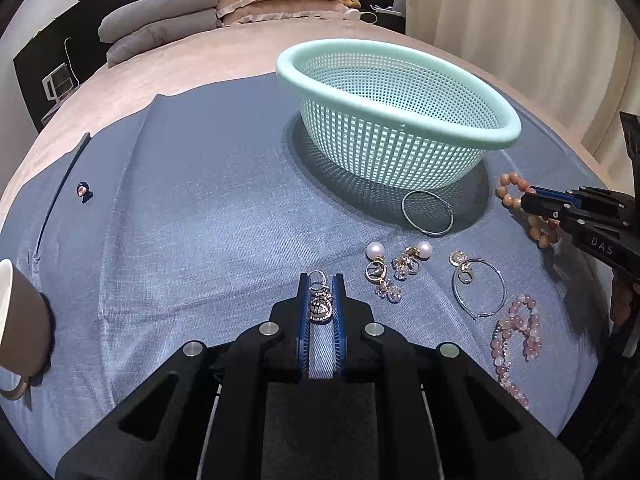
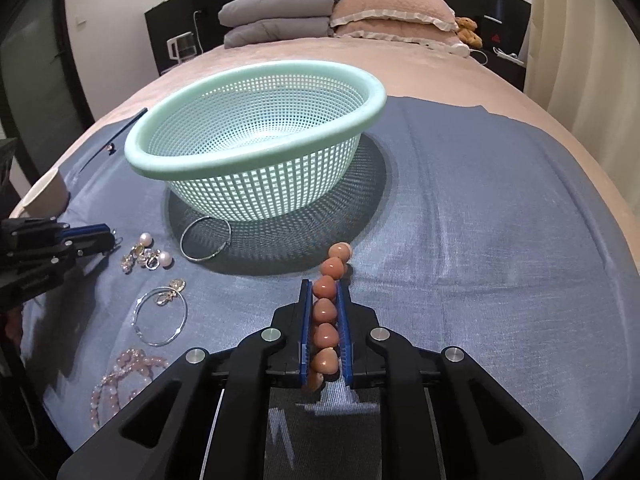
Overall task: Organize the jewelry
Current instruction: 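Carry both items over the green basket and open both grippers to drop them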
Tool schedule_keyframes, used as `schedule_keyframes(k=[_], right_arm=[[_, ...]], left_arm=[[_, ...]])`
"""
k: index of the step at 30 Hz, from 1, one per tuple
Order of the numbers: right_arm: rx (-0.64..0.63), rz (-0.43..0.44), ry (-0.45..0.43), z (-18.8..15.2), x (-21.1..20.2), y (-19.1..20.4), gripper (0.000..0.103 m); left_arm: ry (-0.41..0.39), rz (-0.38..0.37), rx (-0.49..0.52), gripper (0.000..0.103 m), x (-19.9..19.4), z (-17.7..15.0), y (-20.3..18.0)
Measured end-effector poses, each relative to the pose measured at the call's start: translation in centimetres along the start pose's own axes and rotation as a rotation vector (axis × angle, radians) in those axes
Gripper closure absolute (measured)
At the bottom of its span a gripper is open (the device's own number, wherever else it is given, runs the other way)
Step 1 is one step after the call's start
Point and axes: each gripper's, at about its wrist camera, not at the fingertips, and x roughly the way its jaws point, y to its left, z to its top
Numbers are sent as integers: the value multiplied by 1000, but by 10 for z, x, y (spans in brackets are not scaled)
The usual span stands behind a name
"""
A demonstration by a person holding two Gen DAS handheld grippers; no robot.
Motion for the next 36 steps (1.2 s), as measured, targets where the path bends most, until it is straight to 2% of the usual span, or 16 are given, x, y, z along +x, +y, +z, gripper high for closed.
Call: schedule_keyframes(k=[7, 13, 20, 26, 36], right_arm=[[-17, 47, -76, 25, -37, 5, 92], [-91, 56, -175, 66, -69, 18, 92], [-166, 66, -261, 121, -82, 29, 92], [-153, 87, -271, 147, -60, 26, 92], [-87, 118, -147, 141, 17, 4, 92]], left_arm=[[-62, -4, -17, 92, -40, 18, 6], [-154, -16, 38, 92, -70, 59, -6], [-202, -20, 110, 92, -75, 109, -22], [-199, -29, 133, 92, -53, 139, -24], [-113, -78, 120, 92, 19, 151, -26]])
